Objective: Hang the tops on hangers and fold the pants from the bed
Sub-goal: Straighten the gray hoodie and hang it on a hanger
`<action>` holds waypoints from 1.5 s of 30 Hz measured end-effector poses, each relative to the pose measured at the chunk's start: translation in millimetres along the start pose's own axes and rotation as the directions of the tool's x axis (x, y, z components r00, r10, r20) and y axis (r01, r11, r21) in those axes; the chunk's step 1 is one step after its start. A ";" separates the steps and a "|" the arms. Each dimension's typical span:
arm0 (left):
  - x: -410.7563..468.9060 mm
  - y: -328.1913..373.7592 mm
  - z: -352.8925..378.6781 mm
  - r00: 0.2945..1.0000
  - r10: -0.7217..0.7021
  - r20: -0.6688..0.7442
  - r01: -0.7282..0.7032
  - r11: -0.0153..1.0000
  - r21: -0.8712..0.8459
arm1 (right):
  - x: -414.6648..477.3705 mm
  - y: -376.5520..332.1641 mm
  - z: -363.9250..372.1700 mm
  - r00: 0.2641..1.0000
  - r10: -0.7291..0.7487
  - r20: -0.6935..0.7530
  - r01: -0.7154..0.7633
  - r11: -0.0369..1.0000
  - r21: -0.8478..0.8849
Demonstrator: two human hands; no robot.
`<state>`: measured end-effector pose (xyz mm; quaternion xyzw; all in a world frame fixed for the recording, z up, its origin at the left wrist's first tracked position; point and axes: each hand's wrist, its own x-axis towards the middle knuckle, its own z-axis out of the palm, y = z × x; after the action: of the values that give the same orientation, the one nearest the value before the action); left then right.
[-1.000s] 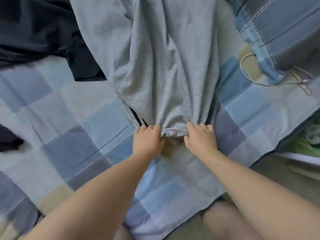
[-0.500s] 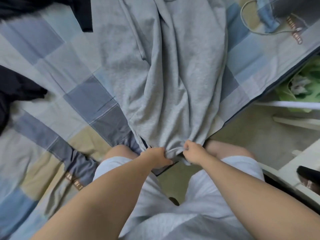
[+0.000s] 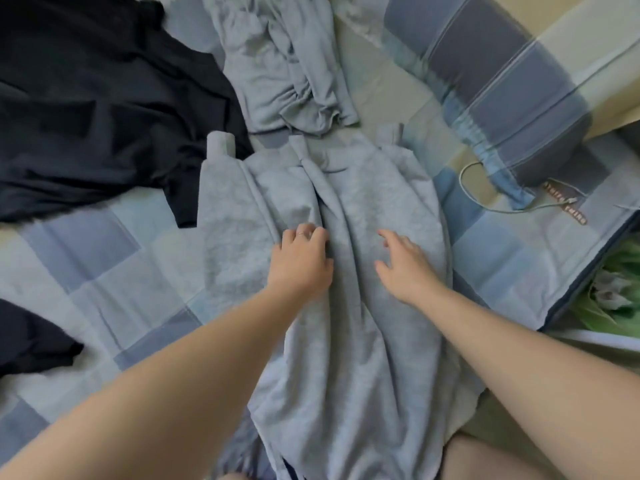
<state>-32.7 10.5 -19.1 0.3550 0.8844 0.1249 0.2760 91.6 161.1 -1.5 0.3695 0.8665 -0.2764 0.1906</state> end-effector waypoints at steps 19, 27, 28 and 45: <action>241.8 -111.0 30.7 0.842 -0.122 -0.525 0.225 0.965 0.137 | 266.7 -13.2 48.6 0.812 -0.413 -0.413 0.236 0.878 -0.416; 250.8 -113.0 29.1 0.874 -0.048 -0.483 0.195 0.946 0.258 | 275.2 -15.1 50.2 0.680 -0.464 -0.567 0.307 0.883 -0.355; 251.0 -113.2 28.2 0.874 -0.055 -0.482 0.201 0.945 0.257 | 275.3 -15.2 51.2 0.687 -0.459 -0.563 0.299 0.885 -0.357; 36.8 -57.0 56.6 0.985 -0.034 -0.170 0.053 0.993 0.107 | 18.2 27.7 98.4 0.916 -0.202 -0.346 0.124 0.964 -0.234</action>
<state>-53.8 -3.3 -103.8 0.3385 0.9177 0.0987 0.1829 112.8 125.7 -96.8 0.3188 0.9387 -0.1256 0.0392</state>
